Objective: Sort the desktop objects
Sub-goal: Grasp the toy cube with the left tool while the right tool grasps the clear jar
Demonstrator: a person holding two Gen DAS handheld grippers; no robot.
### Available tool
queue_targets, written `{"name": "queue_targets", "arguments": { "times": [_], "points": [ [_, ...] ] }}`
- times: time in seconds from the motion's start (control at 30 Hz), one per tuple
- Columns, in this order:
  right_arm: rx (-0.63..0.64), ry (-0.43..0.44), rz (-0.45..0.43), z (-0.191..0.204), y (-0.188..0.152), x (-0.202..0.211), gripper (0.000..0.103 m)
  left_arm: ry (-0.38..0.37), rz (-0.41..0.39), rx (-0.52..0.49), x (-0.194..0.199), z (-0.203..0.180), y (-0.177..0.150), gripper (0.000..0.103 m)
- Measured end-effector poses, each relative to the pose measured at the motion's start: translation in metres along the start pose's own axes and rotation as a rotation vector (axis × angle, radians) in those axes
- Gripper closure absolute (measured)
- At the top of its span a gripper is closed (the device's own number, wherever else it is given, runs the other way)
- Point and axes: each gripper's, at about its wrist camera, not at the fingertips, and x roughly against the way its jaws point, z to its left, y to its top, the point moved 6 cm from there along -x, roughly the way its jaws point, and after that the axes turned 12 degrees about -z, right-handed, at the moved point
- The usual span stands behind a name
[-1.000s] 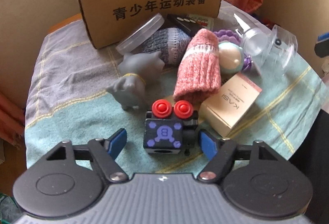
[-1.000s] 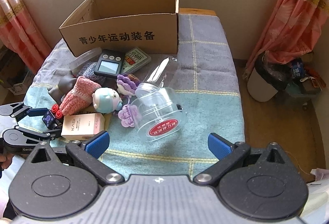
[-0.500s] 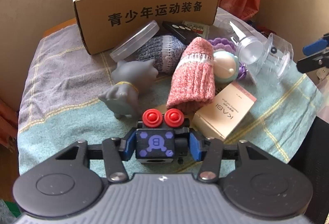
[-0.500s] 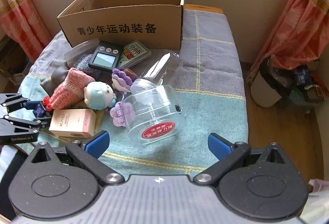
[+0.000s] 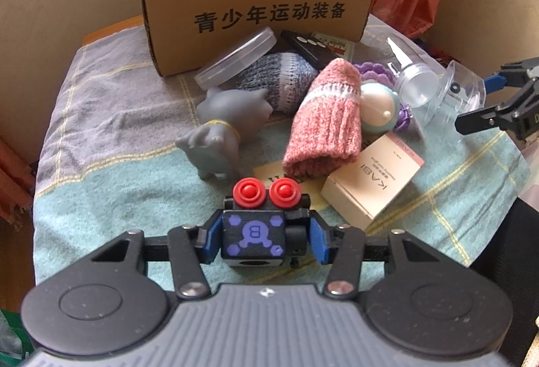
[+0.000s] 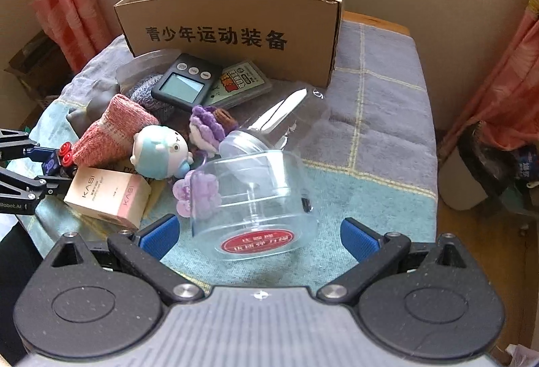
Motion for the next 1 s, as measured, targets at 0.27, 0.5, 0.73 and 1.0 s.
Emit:
{"name": "queue_targets", "arguments": {
  "times": [0.27, 0.5, 0.73, 1.0],
  "points": [
    [0.007, 0.040, -0.059, 0.001, 0.005, -0.002, 0.017, 0.017, 0.007, 0.007, 0.008, 0.004, 0.004, 0.052],
    [-0.037, 0.057, -0.061, -0.002, 0.003, -0.002, 0.021, 0.027, 0.016, 0.023, 0.016, 0.006, 0.008, 0.052],
    [-0.043, 0.033, -0.049, -0.002, 0.006, 0.006, 0.022, 0.028, 0.016, 0.030, 0.029, 0.005, 0.021, 0.052],
    [-0.032, 0.045, -0.056, -0.004, 0.028, 0.029, 0.022, 0.006, -0.001, 0.019, 0.042, -0.001, 0.049, 0.052]
  ]
}}
